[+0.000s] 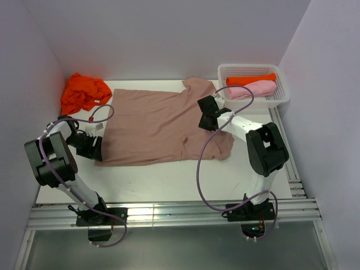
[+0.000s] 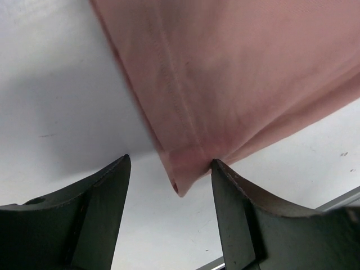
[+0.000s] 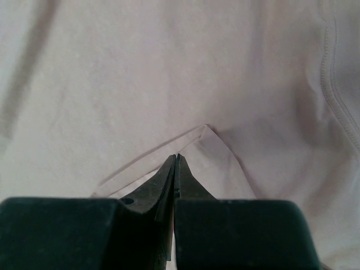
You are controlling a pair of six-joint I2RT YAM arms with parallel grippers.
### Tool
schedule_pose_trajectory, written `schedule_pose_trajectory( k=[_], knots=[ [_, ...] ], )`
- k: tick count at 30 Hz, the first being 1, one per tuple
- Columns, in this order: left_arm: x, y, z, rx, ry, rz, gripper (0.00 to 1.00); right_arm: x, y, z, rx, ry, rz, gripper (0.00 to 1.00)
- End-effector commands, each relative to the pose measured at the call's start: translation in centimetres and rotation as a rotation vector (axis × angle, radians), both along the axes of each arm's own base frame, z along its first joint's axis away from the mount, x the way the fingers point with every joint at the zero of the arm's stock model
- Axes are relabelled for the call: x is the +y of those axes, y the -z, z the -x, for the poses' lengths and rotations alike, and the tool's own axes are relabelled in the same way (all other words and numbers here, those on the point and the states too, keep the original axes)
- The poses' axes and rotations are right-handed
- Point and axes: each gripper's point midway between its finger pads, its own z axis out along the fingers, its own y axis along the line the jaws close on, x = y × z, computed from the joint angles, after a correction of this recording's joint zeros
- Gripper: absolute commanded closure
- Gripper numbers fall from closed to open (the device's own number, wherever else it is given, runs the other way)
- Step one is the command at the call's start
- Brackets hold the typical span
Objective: Roll the t-shirts
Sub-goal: Fold the tshirt
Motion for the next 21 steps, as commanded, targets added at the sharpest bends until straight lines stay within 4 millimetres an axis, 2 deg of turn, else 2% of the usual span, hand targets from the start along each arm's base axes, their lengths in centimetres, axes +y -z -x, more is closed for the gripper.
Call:
schedule_pose_trajectory(
  k=[1,7,16,21],
  knots=[
    [0.8,0.3,0.4,0.042,-0.059,-0.003,0.35,0.7,-3.3,-1.2,-0.113,-0.018,-0.015,1.00],
    [0.4,1.2,0.9,0.069,-0.078,0.025,0.34,1.2,-4.0,-1.4,-0.132,-0.037,-0.007,1.00],
    [-1.3,0.6,2.2,0.101,-0.056,0.100,0.35,1.0,-4.7,-1.0,-0.143,-0.038,-0.011,1.00],
    [-0.9,0.9,2.5,0.089,-0.064,0.064,0.37,1.0,-5.5,-0.7,-0.151,-0.039,-0.019,1.00]
  ],
)
